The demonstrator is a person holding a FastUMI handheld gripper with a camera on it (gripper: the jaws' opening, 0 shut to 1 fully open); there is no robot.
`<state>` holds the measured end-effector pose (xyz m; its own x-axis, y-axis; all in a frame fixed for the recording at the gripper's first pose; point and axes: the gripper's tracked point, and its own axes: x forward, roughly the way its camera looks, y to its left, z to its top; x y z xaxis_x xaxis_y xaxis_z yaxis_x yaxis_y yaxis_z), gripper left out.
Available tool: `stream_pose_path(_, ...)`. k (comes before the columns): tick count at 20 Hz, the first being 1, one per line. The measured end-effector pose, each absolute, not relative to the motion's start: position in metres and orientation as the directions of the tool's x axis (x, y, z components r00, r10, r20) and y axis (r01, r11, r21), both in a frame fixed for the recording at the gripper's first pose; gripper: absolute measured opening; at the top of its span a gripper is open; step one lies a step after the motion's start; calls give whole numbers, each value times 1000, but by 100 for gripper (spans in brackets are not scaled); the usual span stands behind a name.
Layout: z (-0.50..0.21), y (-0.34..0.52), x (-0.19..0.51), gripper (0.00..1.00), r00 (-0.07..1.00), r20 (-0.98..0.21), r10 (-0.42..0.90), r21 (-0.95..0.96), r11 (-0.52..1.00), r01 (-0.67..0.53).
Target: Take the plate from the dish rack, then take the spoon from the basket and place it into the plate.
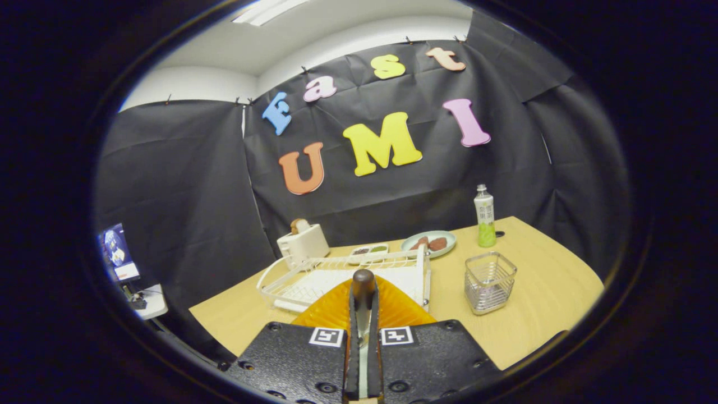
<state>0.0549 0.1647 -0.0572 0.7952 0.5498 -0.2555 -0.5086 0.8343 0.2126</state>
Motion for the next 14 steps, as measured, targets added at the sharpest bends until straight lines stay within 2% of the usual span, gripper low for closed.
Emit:
stream_pose_path(5, -79, 181, 47, 11, 750, -312, 582, 247, 813, -528)
stream_pose_path(14, -92, 192, 48, 11, 721, -347, 600, 254, 800, -543)
